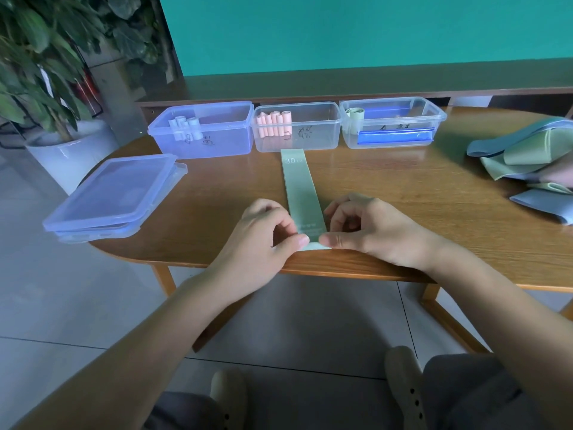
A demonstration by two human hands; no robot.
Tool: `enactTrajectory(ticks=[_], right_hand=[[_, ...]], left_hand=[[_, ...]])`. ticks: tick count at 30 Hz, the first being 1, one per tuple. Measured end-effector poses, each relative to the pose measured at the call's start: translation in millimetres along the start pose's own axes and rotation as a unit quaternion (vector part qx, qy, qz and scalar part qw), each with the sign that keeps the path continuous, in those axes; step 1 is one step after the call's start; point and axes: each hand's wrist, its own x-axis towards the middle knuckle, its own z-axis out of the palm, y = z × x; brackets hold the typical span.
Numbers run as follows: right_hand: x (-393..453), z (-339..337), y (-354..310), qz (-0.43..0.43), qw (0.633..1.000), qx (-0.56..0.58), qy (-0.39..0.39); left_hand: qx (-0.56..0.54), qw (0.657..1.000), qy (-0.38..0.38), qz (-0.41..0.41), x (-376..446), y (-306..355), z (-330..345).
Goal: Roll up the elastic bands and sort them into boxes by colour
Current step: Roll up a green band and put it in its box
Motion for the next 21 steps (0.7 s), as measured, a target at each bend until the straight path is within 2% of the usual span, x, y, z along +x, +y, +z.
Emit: enactTrajectory(ticks=[5, 10, 15, 21], right_hand=[[-1.4, 2.7, 0.2, -0.070, 0.996, 0.043, -0.023], [-3.6, 3.8, 2.6, -0.132, 0.990, -0.002, -0.044], [-4.8, 4.7, 4.0, -0.145, 0.988, -0.042, -0.041], [-5.6, 4.0, 2.7, -0.107, 0.992, -0.049, -0.036]], left_hand=[[-0.041, 0.996, -0.014, 0.073, -0.7, 2.2, -1.7], [-0.005, 0.994, -0.021, 0.104, 0.9, -2.8, -0.3], [-0.008, 0.994, -0.033, 0.099, -1.3, -2.5, -4.1], [0.005, 0.997, -0.014, 0.082, 3.5, -1.5, -3.4]])
